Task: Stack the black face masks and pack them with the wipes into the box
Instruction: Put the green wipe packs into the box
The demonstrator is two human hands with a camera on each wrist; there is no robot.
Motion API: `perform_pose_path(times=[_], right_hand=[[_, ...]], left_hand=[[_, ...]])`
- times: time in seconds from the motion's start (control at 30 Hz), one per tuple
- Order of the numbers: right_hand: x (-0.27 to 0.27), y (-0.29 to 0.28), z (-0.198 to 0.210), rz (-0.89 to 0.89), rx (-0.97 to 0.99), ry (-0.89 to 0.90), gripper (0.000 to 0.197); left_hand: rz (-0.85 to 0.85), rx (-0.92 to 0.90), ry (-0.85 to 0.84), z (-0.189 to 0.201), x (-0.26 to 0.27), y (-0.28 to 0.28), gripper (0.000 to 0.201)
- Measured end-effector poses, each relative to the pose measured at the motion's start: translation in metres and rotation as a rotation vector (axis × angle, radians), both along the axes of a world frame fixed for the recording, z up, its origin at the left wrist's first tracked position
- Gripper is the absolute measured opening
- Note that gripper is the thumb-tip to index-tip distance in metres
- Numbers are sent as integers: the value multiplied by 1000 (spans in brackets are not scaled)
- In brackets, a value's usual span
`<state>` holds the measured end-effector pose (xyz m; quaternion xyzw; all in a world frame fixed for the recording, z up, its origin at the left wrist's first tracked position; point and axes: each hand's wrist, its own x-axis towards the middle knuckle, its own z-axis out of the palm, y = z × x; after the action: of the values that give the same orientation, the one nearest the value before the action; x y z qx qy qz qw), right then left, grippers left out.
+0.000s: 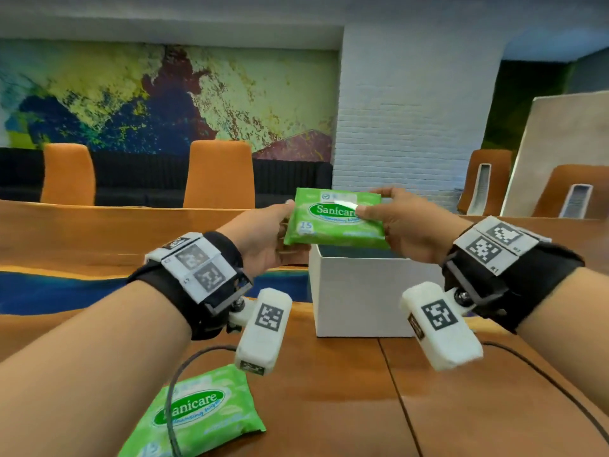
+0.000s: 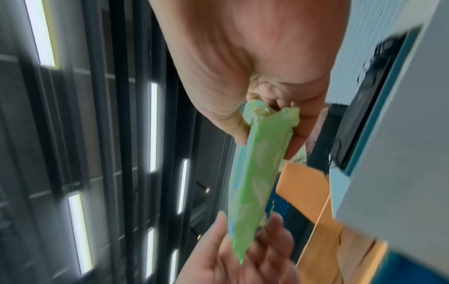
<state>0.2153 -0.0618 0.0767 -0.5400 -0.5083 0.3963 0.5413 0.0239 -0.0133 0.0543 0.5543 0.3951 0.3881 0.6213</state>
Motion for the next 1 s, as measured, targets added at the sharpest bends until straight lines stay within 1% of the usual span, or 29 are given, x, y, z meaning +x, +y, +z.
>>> perform_pose_path(times=[0.07,0.1,0.13,0.17,0.23,0.3,0.37,0.43,0.5,0.57,0.63,0.67,0.7,0.73,0.87,0.93,1.0], right_hand=[[20,0,6,-99,14,8,20],[31,3,8,-143,1,-1,16],[41,7,9,-180,-18,-11,18],[52,11,9,-219,-34,-17,24],[67,18,7,-280,-56,-36,32],[74,27,5,-323,-81,-72,42],[82,43,-1,-338,-139,-177,49],[89,63,-8,-307,-195,-267,45],[80,69,-8,-252,-246,-316,37],[74,71,-11,-218,-297,-311,29],[72,71,-17,-162,-360,-314,15],[71,72,-20,-135,-397,-348,7],[71,74,-22,-124,-426,-406,8],[68,74,-23,-120,-466,-468,15],[60,68,-17,-25,-640,-722,23],[55,64,-13,-1,-652,-769,22],[52,61,-12,-8,-682,-730,34]], left_hand=[[45,16,68,-3,14,2,32],[55,20,126,-7,19,3,31],[54,9,184,-11,24,4,36],[45,-16,230,-14,29,5,44],[15,-58,290,-21,40,6,53],[-1,-83,309,-24,48,11,55],[23,-85,312,-28,52,19,50],[22,-99,306,-33,55,25,45],[-21,-157,224,-38,56,29,42],[-20,-185,162,-41,57,32,34],[-30,-194,149,-44,57,35,29],[-37,-199,148,-45,56,36,26],[-42,-203,148,-46,56,37,25],[-43,-205,143,-46,55,38,25],[-48,-195,131,-49,55,39,35],[-49,-185,124,-50,54,36,38],[-49,-174,114,-50,54,34,39]])
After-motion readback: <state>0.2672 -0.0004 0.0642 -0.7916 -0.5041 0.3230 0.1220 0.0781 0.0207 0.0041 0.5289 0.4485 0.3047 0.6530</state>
